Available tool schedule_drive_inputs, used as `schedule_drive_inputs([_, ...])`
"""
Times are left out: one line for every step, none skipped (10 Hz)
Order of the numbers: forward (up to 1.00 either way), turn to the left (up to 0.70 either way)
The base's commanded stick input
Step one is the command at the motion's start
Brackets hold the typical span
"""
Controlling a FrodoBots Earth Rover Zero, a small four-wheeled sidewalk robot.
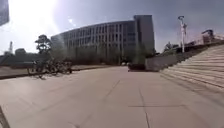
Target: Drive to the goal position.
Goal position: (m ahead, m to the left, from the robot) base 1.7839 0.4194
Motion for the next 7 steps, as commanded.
schedule_drive_inputs([1.00,0.00])
schedule_drive_inputs([1.00,0.00])
schedule_drive_inputs([1.00,0.00])
schedule_drive_inputs([1.00,0.00])
schedule_drive_inputs([1.00,0.00])
schedule_drive_inputs([1.00,0.00])
schedule_drive_inputs([1.00,0.00])
